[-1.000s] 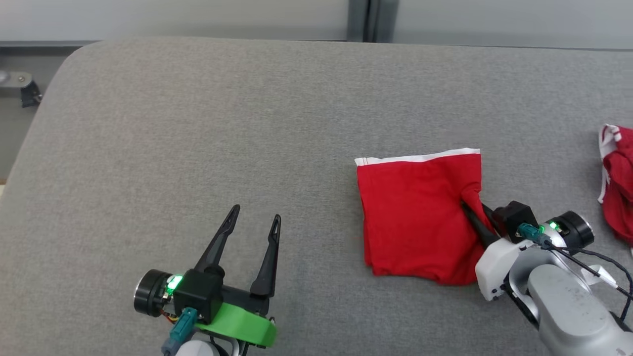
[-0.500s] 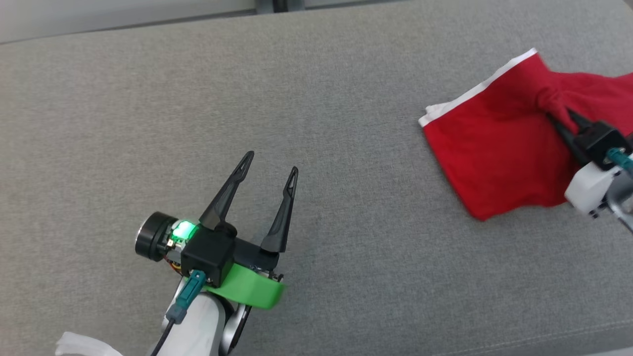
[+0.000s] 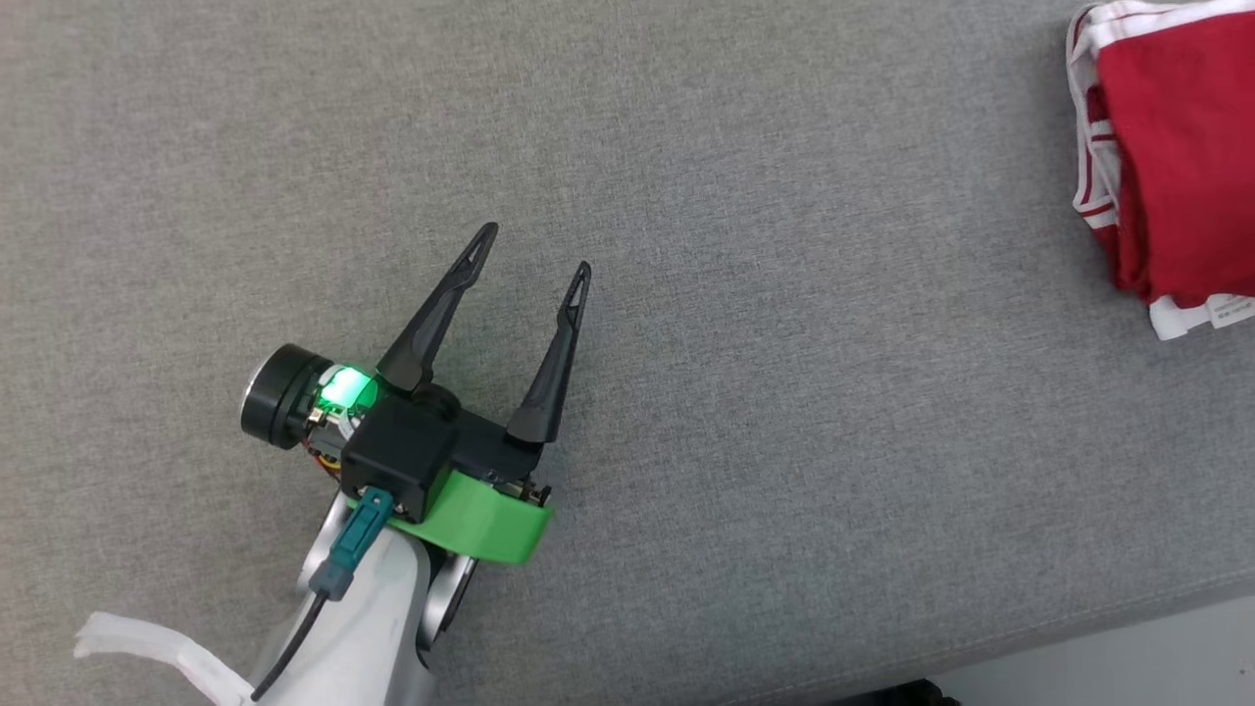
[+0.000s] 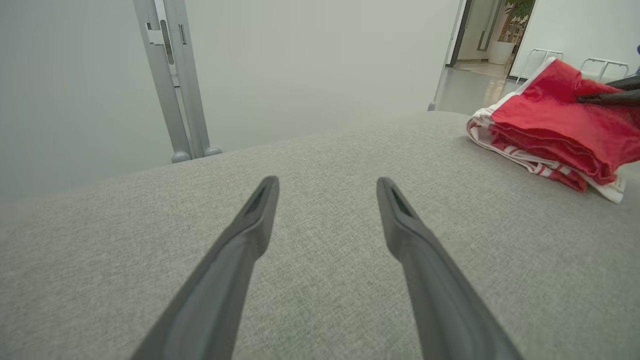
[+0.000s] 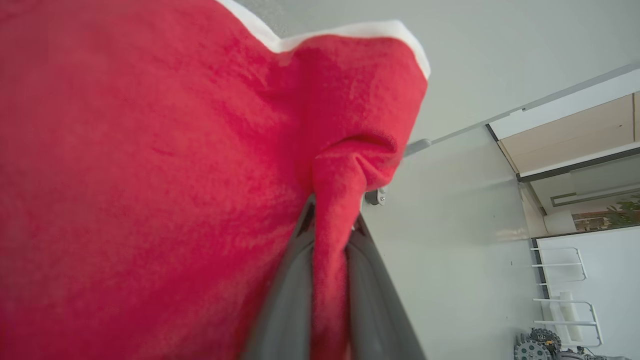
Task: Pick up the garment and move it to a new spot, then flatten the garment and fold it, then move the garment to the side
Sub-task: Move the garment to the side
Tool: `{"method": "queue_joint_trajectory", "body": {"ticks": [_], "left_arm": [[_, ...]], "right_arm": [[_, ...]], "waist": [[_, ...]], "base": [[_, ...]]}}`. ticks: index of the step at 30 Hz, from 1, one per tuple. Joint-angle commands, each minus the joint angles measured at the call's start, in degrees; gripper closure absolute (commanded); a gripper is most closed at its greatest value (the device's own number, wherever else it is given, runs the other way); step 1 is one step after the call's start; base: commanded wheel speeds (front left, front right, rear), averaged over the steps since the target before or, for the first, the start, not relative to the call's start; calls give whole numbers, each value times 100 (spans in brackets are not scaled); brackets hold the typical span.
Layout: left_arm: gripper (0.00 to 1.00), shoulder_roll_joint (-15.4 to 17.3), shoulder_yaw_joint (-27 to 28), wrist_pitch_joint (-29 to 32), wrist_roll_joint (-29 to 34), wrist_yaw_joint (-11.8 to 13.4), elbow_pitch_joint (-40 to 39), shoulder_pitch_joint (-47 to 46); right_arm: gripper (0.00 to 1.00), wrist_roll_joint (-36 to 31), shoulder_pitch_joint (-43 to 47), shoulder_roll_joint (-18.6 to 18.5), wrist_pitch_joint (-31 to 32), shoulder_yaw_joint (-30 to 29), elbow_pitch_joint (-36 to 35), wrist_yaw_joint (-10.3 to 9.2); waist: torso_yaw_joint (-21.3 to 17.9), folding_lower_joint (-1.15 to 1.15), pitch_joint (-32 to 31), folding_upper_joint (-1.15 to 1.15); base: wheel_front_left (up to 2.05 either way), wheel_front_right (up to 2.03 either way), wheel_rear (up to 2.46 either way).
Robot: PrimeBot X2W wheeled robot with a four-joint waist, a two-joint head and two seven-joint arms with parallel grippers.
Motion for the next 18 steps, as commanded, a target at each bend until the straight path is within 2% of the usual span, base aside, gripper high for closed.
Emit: {"method": "queue_joint_trajectory", "body": {"ticks": [1, 7, 8, 9, 18], "left_arm": [[0, 54, -4, 1, 13, -36, -26, -123], [0, -6, 141, 2, -183, -29, 21, -151], [0, -27, 143, 2, -206, -30, 24, -164], [0, -39, 148, 2, -221, -31, 30, -170], [0, -110, 233, 2, -293, -37, 88, 33]], "right_arm": [[100, -72, -82, 31, -43, -122, 92, -15], [100, -341, -161, 192, -46, -487, 372, -15], [70, -383, -167, 219, -58, -549, 405, -15], [0, -396, -153, 254, -48, -598, 446, -15], [0, -702, -149, 498, -158, -950, 479, -15]], "waist": [[8, 0, 373, 0], [174, 0, 426, 0], [202, 0, 412, 0], [221, 0, 392, 0], [294, 0, -120, 0]], "base": [[0, 0, 0], [0, 0, 0], [0, 0, 0], [0, 0, 0], [0, 0, 0]]}}
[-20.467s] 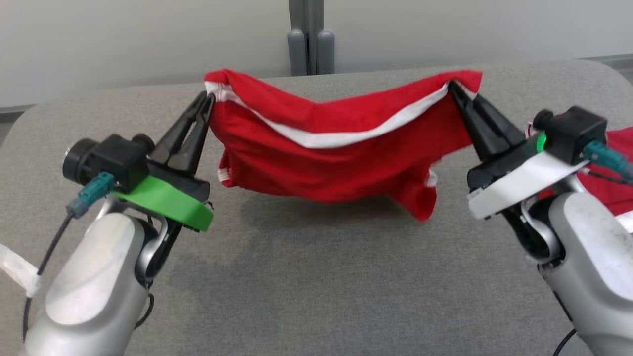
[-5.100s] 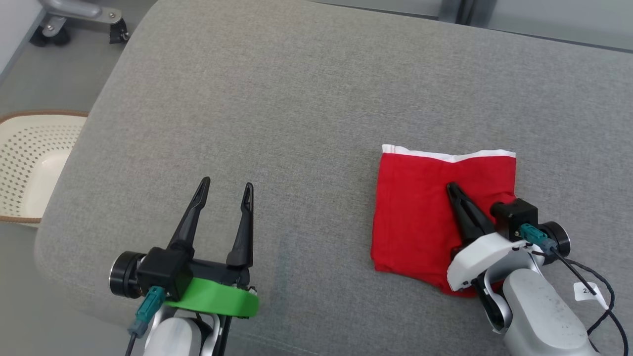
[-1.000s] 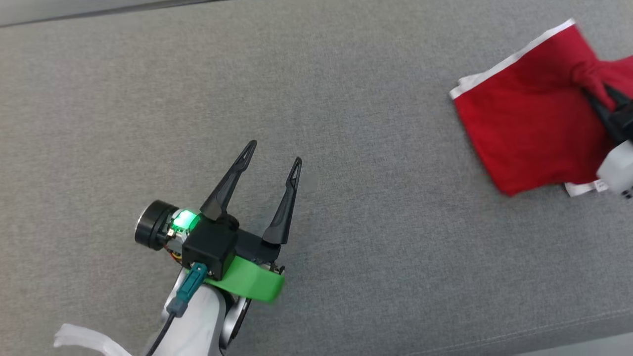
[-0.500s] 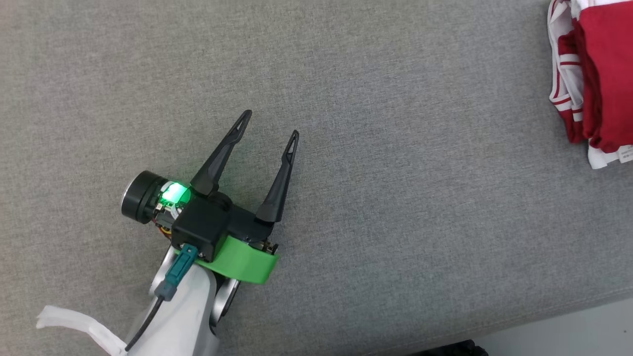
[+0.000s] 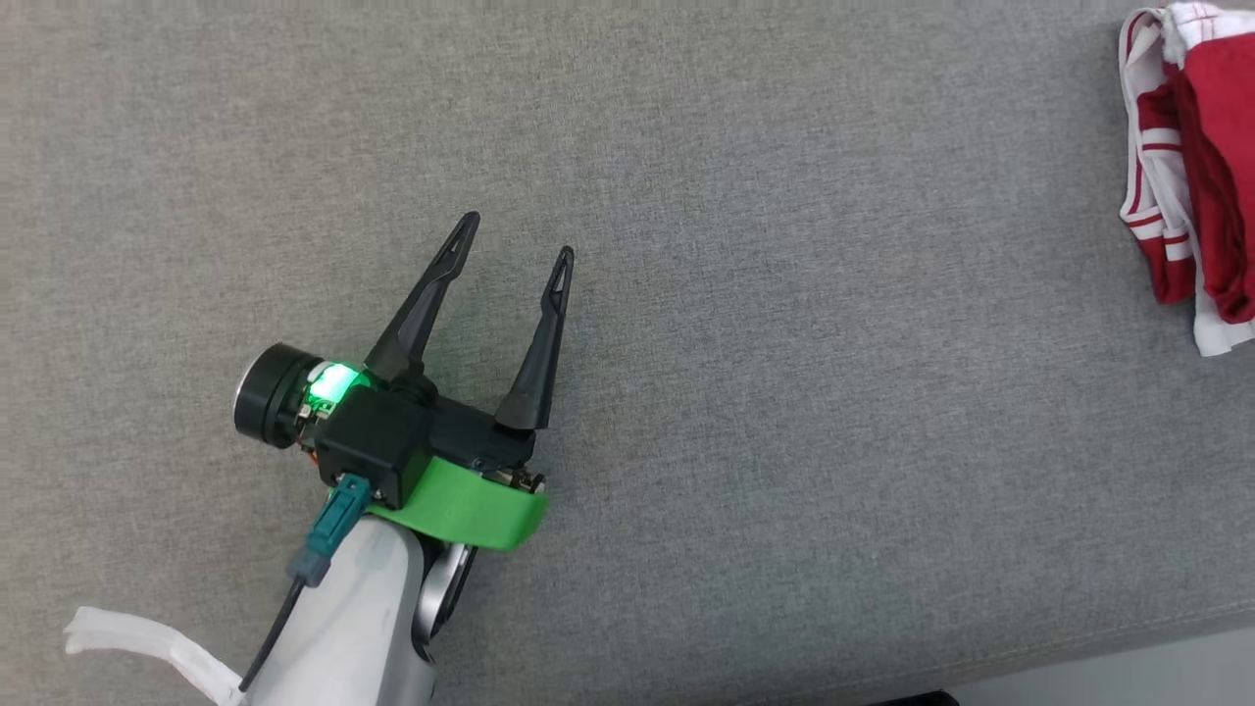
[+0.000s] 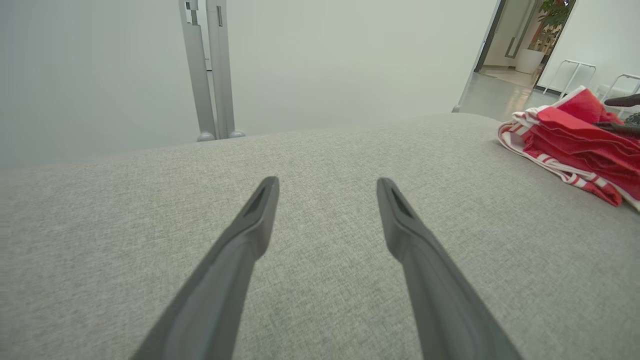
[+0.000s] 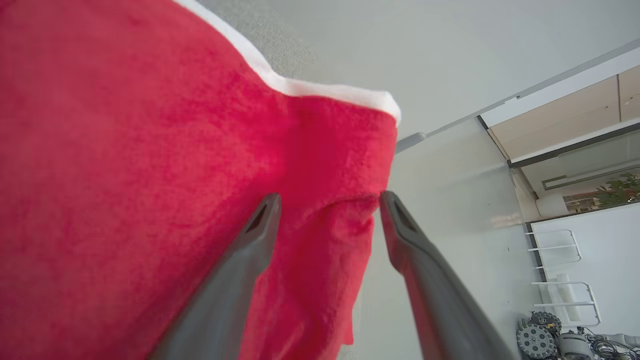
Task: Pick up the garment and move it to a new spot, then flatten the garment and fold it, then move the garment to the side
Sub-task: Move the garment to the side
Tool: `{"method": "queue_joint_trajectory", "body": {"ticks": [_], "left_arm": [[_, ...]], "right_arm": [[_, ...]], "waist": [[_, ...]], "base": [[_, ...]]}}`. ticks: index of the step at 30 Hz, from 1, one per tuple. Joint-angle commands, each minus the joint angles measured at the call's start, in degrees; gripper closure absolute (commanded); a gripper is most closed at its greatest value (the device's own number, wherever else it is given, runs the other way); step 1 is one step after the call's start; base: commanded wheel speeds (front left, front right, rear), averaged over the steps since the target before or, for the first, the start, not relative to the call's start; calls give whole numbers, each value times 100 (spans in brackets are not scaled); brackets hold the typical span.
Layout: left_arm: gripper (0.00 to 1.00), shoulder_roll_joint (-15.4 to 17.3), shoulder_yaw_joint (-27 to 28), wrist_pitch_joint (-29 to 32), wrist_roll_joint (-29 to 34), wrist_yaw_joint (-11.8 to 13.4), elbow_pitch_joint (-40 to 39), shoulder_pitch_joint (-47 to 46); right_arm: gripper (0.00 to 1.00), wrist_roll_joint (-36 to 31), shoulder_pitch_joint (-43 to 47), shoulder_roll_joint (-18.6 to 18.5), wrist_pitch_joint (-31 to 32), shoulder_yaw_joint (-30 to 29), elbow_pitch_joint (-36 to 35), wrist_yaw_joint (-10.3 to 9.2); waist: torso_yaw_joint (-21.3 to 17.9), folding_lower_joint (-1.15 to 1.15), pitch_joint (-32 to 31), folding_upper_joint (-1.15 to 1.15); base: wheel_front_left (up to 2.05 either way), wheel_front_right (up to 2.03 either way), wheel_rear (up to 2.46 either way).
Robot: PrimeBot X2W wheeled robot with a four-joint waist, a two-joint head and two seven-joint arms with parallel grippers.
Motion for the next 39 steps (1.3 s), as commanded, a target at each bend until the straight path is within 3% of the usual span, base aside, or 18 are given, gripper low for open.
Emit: {"method": "queue_joint_trajectory", "body": {"ticks": [1, 9, 17, 25, 32, 39], "left_arm": [[0, 7, 35, 2, -22, -13, 26, 114], [0, -30, 305, 2, -132, 47, 5, 583], [0, -34, 663, 2, -301, 248, -84, 1045], [0, -35, 906, 2, -345, 354, -140, 1413], [0, -34, 937, 2, -559, 443, -103, 1718], [0, -33, 957, 2, -704, 461, 17, 1929]], "right_arm": [[0, -43, 1, 79, -56, -71, -29, -15], [0, 74, 276, 533, -187, -36, -568, -15], [0, 926, 833, 1411, -236, 81, -1723, -14], [0, 1155, 2015, 2486, -237, -238, -3012, -14], [0, 1107, 3055, 3361, -235, -477, -3651, -14], [0, 1045, 3767, 3849, -235, -601, -4007, -13]], "waist": [[39, -1, -328, 0], [144, -1, -1268, 0], [394, -1, -2029, 0], [688, -1, -2489, 0], [892, -1, -2760, 0], [992, -1, -2833, 0]], "base": [[0, 0, 0], [0, 0, 0], [0, 0, 0], [0, 0, 0], [0, 0, 0], [0, 0, 0]]}}
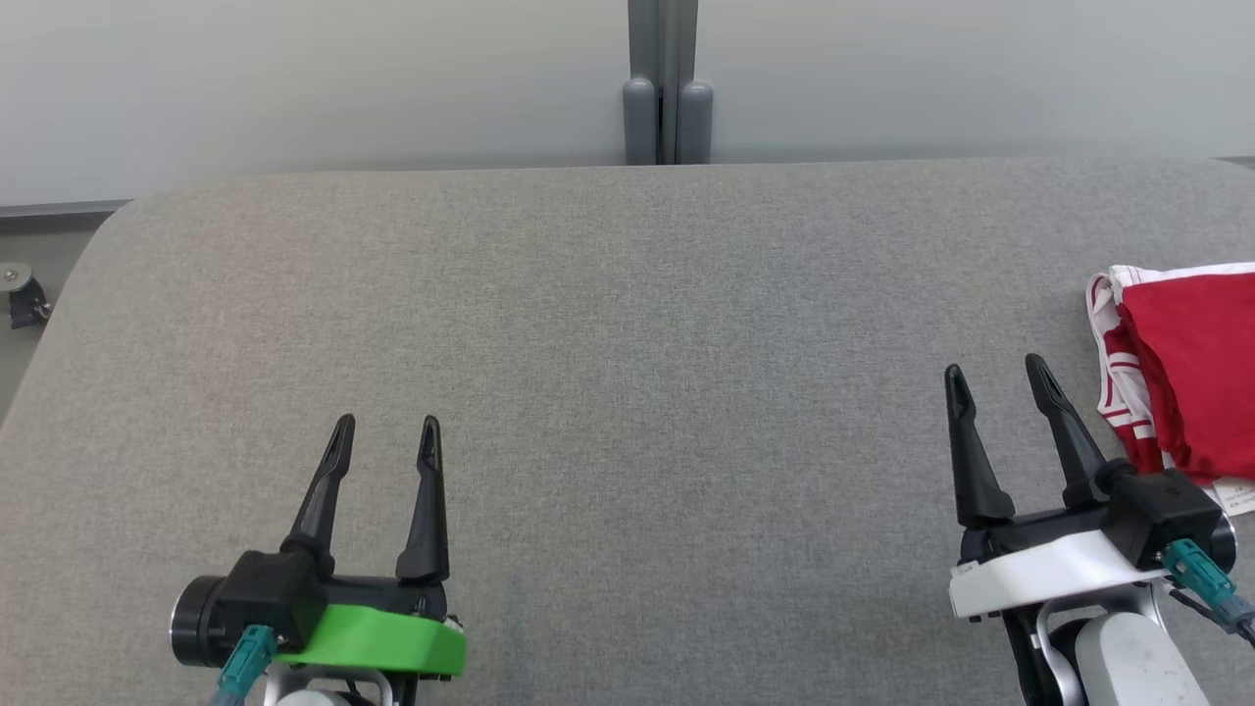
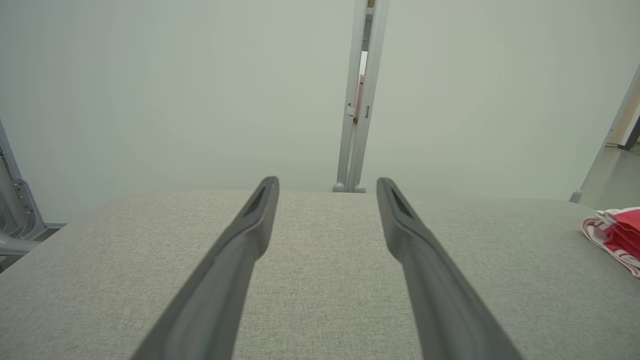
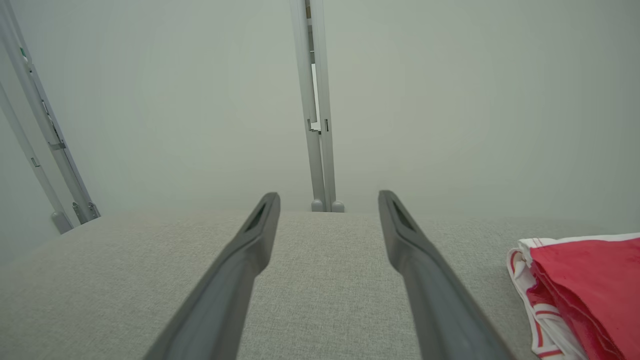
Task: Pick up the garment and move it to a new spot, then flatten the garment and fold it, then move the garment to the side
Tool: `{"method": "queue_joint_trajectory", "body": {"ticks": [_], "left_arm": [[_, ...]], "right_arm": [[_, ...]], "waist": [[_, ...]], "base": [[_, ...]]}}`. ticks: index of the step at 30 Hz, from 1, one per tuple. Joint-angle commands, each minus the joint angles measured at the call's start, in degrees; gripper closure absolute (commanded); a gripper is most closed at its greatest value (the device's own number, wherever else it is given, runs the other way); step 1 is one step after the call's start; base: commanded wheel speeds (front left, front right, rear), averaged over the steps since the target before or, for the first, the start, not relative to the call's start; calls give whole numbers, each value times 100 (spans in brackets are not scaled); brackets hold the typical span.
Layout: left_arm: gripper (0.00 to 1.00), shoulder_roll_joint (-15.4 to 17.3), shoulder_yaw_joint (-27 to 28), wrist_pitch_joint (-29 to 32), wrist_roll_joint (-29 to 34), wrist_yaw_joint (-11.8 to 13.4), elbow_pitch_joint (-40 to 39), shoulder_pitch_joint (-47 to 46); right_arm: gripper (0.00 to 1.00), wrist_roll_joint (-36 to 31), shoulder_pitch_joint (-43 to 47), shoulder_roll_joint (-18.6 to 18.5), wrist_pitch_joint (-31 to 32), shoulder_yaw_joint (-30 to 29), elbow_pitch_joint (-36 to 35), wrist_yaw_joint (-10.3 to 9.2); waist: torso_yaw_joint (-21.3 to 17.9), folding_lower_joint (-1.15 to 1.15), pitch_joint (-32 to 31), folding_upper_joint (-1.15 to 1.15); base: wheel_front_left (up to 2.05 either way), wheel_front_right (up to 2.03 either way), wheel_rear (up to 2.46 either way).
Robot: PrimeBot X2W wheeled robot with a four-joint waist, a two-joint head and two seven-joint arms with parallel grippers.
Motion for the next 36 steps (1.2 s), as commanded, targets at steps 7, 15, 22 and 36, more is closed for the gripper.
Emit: {"method": "queue_joint_trajectory", "body": {"ticks": [7, 15, 22, 36], "left_arm": [[0, 9, 32, 2, -87, 34, 129, 45], [0, 10, 31, 2, -168, -100, 84, 10], [0, 9, 103, 2, -377, -171, 28, 63], [0, 9, 193, 2, -568, -346, 151, 123]], "right_arm": [[0, -90, 135, 90, -14, -21, -107, -12], [0, 1, 71, 106, -14, -4, -148, -12], [0, 97, 19, 106, -14, 69, -125, -12], [0, 164, 44, 106, -14, 94, -123, -12]], "waist": [[50, 0, 21, 0], [14, 0, 46, 0], [-75, 0, 40, 0], [-60, 0, 61, 0]], "base": [[0, 0, 0], [0, 0, 0], [0, 0, 0], [0, 0, 0]]}}
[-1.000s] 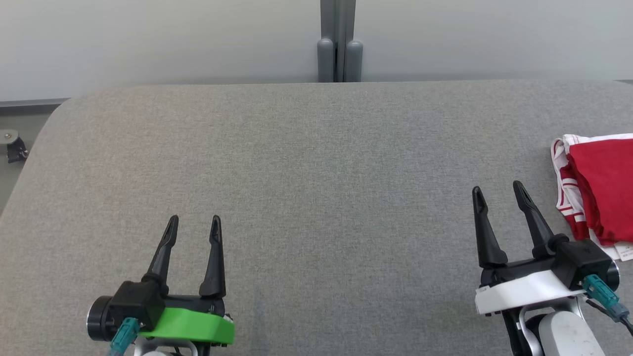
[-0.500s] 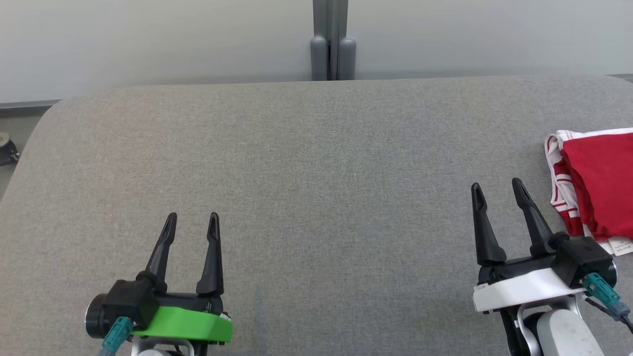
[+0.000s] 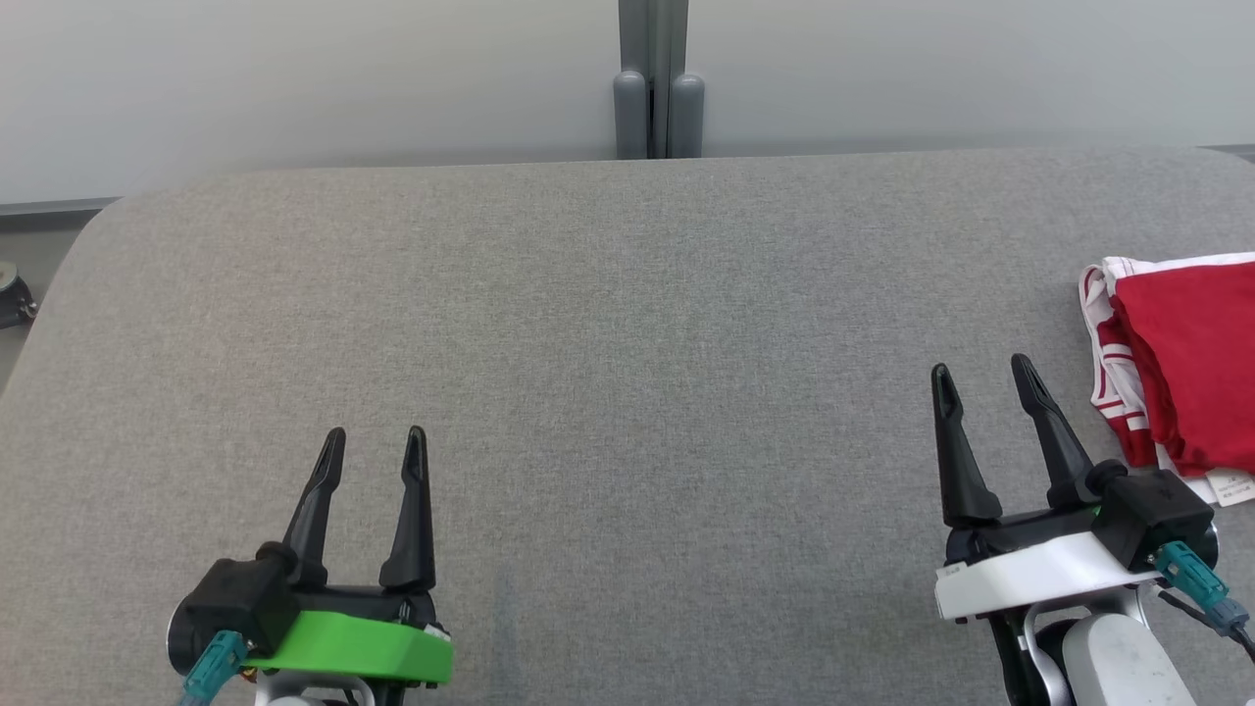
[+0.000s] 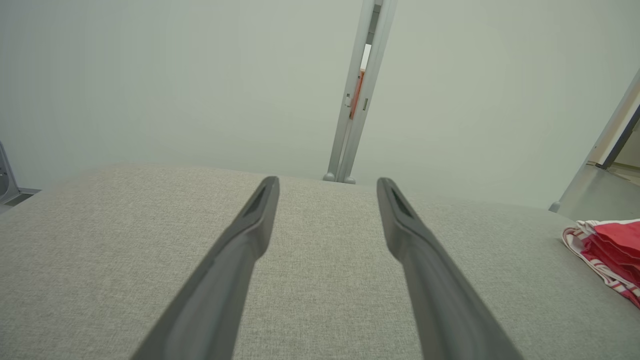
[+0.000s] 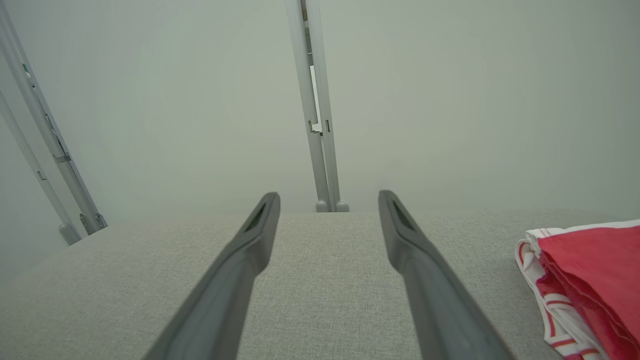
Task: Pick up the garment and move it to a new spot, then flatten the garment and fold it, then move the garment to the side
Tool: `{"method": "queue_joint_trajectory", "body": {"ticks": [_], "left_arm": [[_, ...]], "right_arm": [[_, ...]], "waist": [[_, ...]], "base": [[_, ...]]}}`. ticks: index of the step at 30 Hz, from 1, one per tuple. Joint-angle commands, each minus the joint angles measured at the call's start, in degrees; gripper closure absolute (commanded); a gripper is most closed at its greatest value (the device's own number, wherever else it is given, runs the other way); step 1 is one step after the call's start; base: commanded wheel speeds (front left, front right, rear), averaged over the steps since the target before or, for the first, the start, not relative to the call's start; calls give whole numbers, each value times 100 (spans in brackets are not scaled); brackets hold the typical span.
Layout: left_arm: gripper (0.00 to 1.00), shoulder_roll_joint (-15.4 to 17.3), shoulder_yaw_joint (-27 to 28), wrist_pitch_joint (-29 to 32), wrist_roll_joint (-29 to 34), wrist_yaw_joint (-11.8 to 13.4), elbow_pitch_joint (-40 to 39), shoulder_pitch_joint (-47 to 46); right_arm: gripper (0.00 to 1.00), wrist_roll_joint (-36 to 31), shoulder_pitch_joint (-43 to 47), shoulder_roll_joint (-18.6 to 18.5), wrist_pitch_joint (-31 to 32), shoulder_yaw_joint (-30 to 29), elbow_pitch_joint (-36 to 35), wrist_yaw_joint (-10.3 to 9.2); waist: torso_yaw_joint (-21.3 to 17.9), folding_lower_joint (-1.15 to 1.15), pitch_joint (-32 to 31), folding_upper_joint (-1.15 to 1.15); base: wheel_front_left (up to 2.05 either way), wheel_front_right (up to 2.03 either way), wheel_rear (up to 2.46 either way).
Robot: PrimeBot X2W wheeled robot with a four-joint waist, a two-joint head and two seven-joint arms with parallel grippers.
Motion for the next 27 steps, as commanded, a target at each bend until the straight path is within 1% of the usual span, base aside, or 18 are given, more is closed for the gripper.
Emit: {"method": "queue_joint_trajectory", "body": {"ticks": [1, 9, 10, 13, 27], "left_arm": [[0, 9, 19, 2, -50, -32, 34, 53], [0, 10, -9, 2, -227, -90, 47, 25], [100, -1, -12, 0, -212, -75, 58, 1], [100, -2, -22, 4, -259, -74, 194, 26], [100, 90, 128, 310, -1692, -77, 329, -80]], "right_arm": [[0, 20, -19, -3, -14, 1, -8, -11], [0, 55, -39, -3, -14, 16, -1, -11], [100, 20, 0, 0, 1, 14, 6, 0], [100, 68, 70, 15, 10, 26, 123, 1], [100, 1688, -15, -84, 309, -22, 315, 0]], "waist": [[4, 0, 9, 0], [8, 0, 21, 0], [8, 0, 21, 0], [7, 0, 21, 0], [-17, 0, -22, 0]], "base": [[0, 0, 0], [0, 0, 0], [0, 0, 0], [0, 0, 0], [0, 0, 0]]}}
